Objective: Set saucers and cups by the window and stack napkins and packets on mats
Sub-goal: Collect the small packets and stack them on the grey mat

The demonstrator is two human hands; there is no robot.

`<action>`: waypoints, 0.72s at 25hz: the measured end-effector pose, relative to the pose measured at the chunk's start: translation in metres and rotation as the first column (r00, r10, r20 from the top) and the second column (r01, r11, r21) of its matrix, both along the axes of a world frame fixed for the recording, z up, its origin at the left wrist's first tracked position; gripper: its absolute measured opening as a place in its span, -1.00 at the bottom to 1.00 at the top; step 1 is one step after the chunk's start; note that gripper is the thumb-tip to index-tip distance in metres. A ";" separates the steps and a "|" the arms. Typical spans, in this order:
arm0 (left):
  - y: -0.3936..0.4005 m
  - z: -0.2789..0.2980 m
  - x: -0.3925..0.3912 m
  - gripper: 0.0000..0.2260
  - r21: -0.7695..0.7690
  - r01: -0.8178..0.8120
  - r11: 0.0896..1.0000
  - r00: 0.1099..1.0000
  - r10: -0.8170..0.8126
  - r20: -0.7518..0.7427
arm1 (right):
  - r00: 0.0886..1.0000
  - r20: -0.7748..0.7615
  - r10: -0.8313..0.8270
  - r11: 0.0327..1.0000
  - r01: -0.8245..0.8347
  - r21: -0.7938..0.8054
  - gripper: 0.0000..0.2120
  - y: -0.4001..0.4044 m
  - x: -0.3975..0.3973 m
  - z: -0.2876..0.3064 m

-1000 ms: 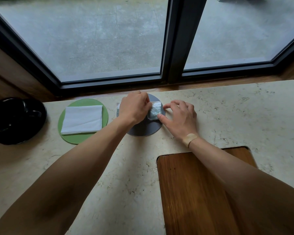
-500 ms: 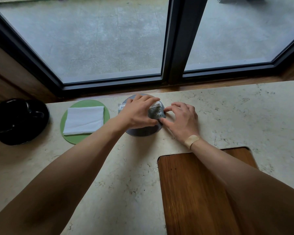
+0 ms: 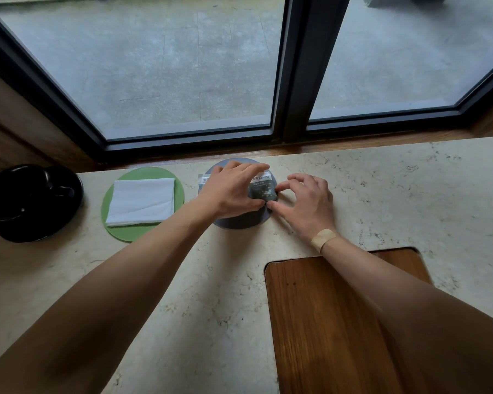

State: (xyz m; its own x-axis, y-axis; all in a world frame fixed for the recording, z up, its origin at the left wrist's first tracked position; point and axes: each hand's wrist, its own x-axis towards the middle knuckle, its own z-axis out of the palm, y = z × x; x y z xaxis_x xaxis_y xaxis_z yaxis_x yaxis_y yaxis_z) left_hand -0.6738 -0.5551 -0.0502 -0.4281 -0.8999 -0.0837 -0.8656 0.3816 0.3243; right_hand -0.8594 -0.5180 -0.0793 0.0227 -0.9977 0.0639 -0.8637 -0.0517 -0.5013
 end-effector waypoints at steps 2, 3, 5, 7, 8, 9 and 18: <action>0.000 -0.001 0.000 -0.34 -0.008 0.002 1.000 1.000 -0.002 0.002 | 1.000 -0.003 -0.003 1.000 0.003 -0.009 -0.68 0.000 0.001 -0.001; 0.001 -0.001 0.000 -0.35 -0.013 0.000 1.000 1.000 0.000 -0.003 | 1.000 -0.006 -0.005 1.000 0.005 -0.011 -0.68 0.000 0.001 -0.002; 0.001 -0.003 0.000 -0.35 -0.029 -0.007 1.000 1.000 0.007 -0.006 | 1.000 -0.005 -0.008 1.000 0.008 -0.016 -0.68 0.001 0.002 -0.002; 0.002 -0.004 -0.001 -0.36 -0.041 -0.003 0.999 1.000 0.003 0.007 | 1.000 -0.004 -0.010 1.000 0.010 -0.018 -0.68 0.001 0.002 -0.002; 0.003 -0.005 -0.002 -0.36 -0.044 -0.002 0.999 1.000 0.002 0.013 | 1.000 -0.004 -0.009 1.000 0.009 -0.016 -0.68 0.001 0.001 -0.002; 0.003 -0.005 -0.002 -0.36 -0.046 -0.005 0.999 1.000 0.005 0.015 | 1.000 -0.003 -0.008 1.000 0.008 -0.012 -0.68 0.001 0.001 -0.002; 0.004 0.003 0.009 -0.37 -0.086 -0.001 0.996 1.000 0.000 -0.012 | 1.000 0.005 0.011 1.000 -0.011 0.030 -0.68 0.000 0.000 0.003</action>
State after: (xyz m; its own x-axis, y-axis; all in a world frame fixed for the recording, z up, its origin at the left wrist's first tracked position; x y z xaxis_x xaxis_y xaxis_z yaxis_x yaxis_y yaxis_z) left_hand -0.6648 -0.5513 -0.0470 -0.4281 -0.9037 -0.0008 -0.8622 0.4081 0.3002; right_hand -0.8591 -0.5177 -0.0764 0.0332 -0.9989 0.0344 -0.8607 -0.0461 -0.5071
